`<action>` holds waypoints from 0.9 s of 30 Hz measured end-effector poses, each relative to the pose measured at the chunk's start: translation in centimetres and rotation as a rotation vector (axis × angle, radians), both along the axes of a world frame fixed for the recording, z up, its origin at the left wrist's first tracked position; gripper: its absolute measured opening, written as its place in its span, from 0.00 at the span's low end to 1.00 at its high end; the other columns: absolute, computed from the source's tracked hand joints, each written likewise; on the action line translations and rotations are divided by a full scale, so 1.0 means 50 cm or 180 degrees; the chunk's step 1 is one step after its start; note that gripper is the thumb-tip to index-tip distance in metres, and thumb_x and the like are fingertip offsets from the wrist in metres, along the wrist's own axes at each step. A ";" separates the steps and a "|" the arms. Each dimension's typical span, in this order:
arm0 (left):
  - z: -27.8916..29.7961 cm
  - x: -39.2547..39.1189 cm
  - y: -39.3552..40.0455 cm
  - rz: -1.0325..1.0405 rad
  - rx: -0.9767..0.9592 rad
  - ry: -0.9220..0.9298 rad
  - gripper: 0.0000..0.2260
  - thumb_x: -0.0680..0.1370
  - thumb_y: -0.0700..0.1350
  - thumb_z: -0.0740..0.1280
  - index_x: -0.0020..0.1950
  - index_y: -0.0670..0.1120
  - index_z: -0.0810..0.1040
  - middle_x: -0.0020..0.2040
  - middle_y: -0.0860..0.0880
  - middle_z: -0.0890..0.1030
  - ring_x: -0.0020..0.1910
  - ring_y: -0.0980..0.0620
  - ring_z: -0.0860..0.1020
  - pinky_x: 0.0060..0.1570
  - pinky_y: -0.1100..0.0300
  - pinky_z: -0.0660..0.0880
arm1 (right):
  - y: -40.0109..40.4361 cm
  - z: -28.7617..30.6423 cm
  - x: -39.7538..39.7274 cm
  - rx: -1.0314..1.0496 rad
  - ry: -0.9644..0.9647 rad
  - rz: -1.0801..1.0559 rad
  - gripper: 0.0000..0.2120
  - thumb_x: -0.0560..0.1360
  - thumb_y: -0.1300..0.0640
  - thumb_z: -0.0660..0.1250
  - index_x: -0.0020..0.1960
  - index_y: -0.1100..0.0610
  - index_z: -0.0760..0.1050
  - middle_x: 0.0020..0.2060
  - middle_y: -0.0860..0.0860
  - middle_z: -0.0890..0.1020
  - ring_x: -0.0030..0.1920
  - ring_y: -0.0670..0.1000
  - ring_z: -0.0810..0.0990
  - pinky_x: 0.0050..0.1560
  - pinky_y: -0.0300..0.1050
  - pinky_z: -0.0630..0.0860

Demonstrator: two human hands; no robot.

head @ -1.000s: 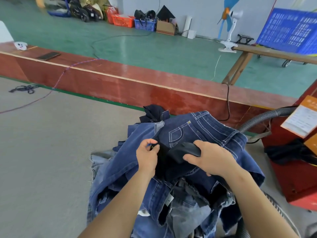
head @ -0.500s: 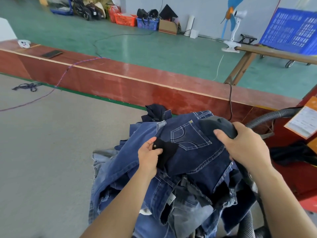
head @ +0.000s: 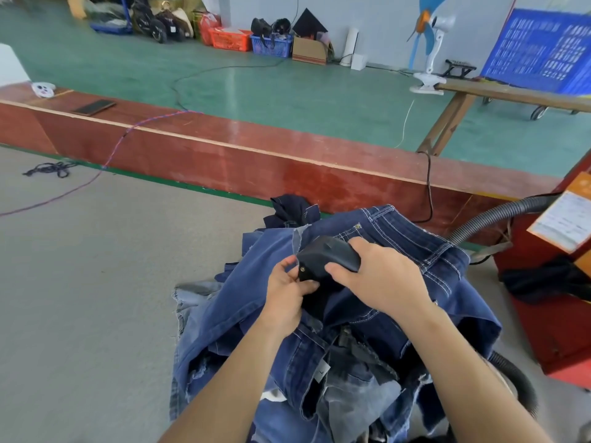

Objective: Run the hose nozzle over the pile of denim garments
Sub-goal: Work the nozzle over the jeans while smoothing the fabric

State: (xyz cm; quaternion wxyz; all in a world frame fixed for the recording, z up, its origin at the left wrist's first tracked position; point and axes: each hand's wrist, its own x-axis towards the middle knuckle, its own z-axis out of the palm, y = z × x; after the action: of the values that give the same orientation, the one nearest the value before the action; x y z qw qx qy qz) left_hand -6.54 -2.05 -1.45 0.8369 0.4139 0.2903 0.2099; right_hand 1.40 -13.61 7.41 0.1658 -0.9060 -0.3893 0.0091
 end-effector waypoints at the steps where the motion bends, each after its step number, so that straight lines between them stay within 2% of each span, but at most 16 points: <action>1: 0.001 0.000 0.000 -0.0043 0.0020 0.0001 0.27 0.73 0.20 0.59 0.70 0.34 0.63 0.56 0.35 0.79 0.57 0.37 0.77 0.59 0.43 0.74 | 0.004 0.001 -0.001 0.0041 -0.0002 -0.0007 0.15 0.74 0.37 0.62 0.46 0.47 0.66 0.34 0.43 0.72 0.39 0.52 0.75 0.37 0.45 0.67; 3: 0.003 0.000 0.003 -0.0095 0.0032 -0.0005 0.26 0.73 0.20 0.60 0.70 0.34 0.64 0.59 0.35 0.78 0.59 0.37 0.76 0.60 0.44 0.74 | 0.009 0.002 -0.001 0.0144 -0.0044 -0.0096 0.15 0.75 0.37 0.62 0.47 0.48 0.67 0.35 0.44 0.75 0.38 0.52 0.75 0.36 0.45 0.66; 5: 0.004 -0.004 0.007 -0.0128 0.0028 0.0013 0.25 0.73 0.20 0.60 0.68 0.35 0.67 0.56 0.38 0.80 0.56 0.40 0.78 0.57 0.47 0.76 | 0.009 0.011 0.003 0.0322 -0.0085 -0.0281 0.16 0.75 0.36 0.61 0.48 0.49 0.68 0.34 0.44 0.75 0.35 0.51 0.74 0.33 0.44 0.65; 7: 0.002 -0.014 0.015 -0.0170 0.0116 0.0200 0.23 0.73 0.21 0.61 0.65 0.36 0.70 0.51 0.41 0.81 0.50 0.44 0.80 0.51 0.53 0.78 | 0.002 0.029 0.016 0.0641 -0.0061 -0.0520 0.17 0.75 0.36 0.61 0.48 0.49 0.69 0.32 0.42 0.75 0.33 0.50 0.74 0.30 0.41 0.64; 9: 0.003 -0.025 0.026 -0.0395 0.0286 0.0487 0.16 0.74 0.25 0.64 0.59 0.37 0.75 0.50 0.41 0.82 0.46 0.47 0.81 0.44 0.58 0.79 | -0.014 0.048 0.032 0.0928 0.0025 -0.0714 0.17 0.74 0.36 0.61 0.50 0.49 0.70 0.32 0.44 0.77 0.35 0.53 0.77 0.34 0.44 0.68; 11: 0.018 -0.035 0.032 -0.0884 0.0326 0.0697 0.06 0.75 0.33 0.69 0.51 0.39 0.80 0.47 0.42 0.84 0.41 0.51 0.83 0.37 0.62 0.79 | -0.032 0.061 0.046 0.1068 0.0127 -0.0829 0.18 0.74 0.36 0.61 0.51 0.50 0.71 0.35 0.48 0.81 0.38 0.56 0.80 0.42 0.49 0.75; 13: 0.051 -0.040 0.032 -0.1185 0.0330 0.0643 0.02 0.74 0.41 0.72 0.45 0.44 0.82 0.41 0.47 0.85 0.36 0.54 0.82 0.32 0.64 0.77 | -0.047 0.067 0.053 0.1091 0.0175 -0.0955 0.18 0.74 0.36 0.61 0.50 0.51 0.72 0.37 0.51 0.81 0.40 0.58 0.81 0.47 0.52 0.77; 16: 0.130 -0.037 0.033 -0.1058 0.0778 0.0029 0.06 0.74 0.41 0.71 0.40 0.49 0.86 0.42 0.48 0.86 0.41 0.53 0.83 0.38 0.62 0.78 | -0.069 0.076 0.064 0.1208 0.0117 -0.1207 0.18 0.74 0.36 0.61 0.46 0.52 0.71 0.34 0.52 0.81 0.39 0.59 0.80 0.44 0.52 0.76; 18: 0.199 -0.039 0.023 -0.0915 0.1009 -0.0362 0.06 0.71 0.40 0.73 0.36 0.50 0.86 0.38 0.49 0.85 0.38 0.53 0.83 0.39 0.61 0.78 | -0.087 0.085 0.073 0.1414 0.0037 -0.1353 0.18 0.74 0.37 0.62 0.45 0.53 0.71 0.33 0.52 0.80 0.38 0.58 0.78 0.39 0.49 0.72; 21: 0.296 -0.038 -0.001 -0.0641 0.0637 -0.1059 0.04 0.66 0.38 0.73 0.37 0.46 0.85 0.36 0.47 0.84 0.35 0.53 0.83 0.35 0.63 0.78 | -0.117 0.101 0.085 0.1848 -0.0027 -0.1530 0.18 0.74 0.38 0.63 0.46 0.54 0.72 0.33 0.48 0.77 0.35 0.56 0.74 0.34 0.46 0.65; 24: 0.373 -0.044 -0.029 -0.0427 0.0347 -0.1594 0.05 0.66 0.40 0.69 0.39 0.43 0.83 0.36 0.47 0.84 0.35 0.53 0.83 0.35 0.63 0.79 | -0.140 0.110 0.092 0.2134 -0.0031 -0.1693 0.19 0.75 0.38 0.63 0.45 0.54 0.72 0.32 0.45 0.74 0.31 0.50 0.72 0.31 0.44 0.63; 27: 0.430 -0.042 -0.060 -0.0345 0.0397 -0.2107 0.06 0.69 0.43 0.67 0.40 0.46 0.84 0.40 0.48 0.84 0.40 0.53 0.83 0.44 0.61 0.80 | -0.153 0.113 0.097 0.2254 0.0030 -0.1783 0.19 0.74 0.38 0.64 0.44 0.54 0.71 0.32 0.45 0.74 0.34 0.56 0.73 0.34 0.46 0.64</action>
State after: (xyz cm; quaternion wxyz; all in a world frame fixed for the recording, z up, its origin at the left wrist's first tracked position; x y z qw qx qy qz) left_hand -8.63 -5.04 20.05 0.8687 0.3885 -0.0328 0.3054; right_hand 6.24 -21.27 13.08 0.4634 -0.8638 -0.1075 -0.1658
